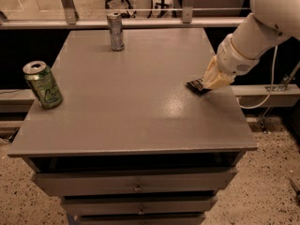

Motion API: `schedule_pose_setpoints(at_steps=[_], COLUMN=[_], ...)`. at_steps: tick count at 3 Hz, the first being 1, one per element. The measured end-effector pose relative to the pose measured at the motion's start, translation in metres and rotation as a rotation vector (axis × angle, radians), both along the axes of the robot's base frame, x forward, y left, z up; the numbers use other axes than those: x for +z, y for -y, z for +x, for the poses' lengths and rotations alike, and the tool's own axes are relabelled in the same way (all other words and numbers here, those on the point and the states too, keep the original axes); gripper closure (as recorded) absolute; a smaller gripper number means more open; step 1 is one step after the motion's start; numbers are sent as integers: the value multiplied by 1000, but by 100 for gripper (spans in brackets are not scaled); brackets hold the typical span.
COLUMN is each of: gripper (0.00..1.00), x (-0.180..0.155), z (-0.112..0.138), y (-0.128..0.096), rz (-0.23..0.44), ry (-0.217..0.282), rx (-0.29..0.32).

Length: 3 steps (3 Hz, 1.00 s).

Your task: Pick rxbar chocolate

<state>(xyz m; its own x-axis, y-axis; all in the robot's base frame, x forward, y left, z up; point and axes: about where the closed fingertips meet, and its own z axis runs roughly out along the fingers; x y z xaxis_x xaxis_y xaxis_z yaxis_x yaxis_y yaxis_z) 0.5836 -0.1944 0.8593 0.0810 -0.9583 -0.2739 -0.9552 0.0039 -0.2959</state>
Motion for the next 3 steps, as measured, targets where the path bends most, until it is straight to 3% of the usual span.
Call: schedule_pose_setpoints(at_steps=[1, 2, 3], gripper=[84, 53, 30], x=[-1, -2, 2], z=[0, 0, 6], y=[-1, -2, -2], rz=[0, 1, 16], ry=[-2, -2, 27], rx=[2, 4, 8])
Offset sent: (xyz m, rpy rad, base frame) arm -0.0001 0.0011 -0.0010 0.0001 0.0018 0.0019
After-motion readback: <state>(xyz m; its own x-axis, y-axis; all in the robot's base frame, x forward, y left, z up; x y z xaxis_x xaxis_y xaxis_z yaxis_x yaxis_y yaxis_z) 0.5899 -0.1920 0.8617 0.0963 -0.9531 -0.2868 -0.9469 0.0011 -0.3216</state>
